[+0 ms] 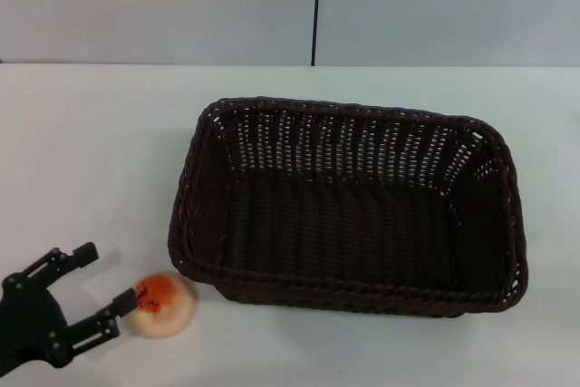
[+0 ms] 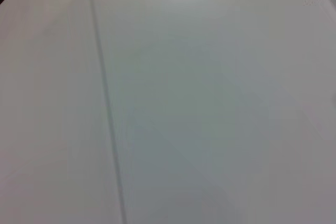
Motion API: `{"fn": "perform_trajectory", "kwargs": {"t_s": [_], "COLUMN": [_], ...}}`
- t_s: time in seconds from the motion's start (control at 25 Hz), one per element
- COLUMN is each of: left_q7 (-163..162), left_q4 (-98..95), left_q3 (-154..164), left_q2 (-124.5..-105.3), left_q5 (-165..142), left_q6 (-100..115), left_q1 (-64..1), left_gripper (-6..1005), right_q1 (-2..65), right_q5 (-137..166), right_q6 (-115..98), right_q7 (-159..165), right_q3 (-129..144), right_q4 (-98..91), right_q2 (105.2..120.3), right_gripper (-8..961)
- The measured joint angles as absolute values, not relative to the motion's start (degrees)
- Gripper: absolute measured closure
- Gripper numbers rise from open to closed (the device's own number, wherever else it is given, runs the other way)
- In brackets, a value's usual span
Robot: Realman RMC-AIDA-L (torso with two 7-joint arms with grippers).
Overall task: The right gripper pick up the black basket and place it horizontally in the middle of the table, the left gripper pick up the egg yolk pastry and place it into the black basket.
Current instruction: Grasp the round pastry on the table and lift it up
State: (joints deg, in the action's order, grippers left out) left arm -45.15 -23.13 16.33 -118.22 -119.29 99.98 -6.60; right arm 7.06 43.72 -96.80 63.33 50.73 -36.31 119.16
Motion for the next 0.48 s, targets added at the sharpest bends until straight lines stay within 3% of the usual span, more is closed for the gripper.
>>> {"fn": "perform_trajectory", "kwargs": {"t_s": [0.48], "left_q7": [-45.8], "left_q4": [-20.8], "left_q3": [24.9], "left_q2": [-118.48], "left_q5": [-119.3], "left_q6": [94.1], "left_q1": [-7.5], "left_gripper": [164], "right_q1": [7.2], "right_q5": [43.3], "right_q6": [-99.2], "right_q7": [61.4], "right_q3": [48.5], "right_q4": [-30.1], "right_q2": [119.10], "right_gripper": [121]}}
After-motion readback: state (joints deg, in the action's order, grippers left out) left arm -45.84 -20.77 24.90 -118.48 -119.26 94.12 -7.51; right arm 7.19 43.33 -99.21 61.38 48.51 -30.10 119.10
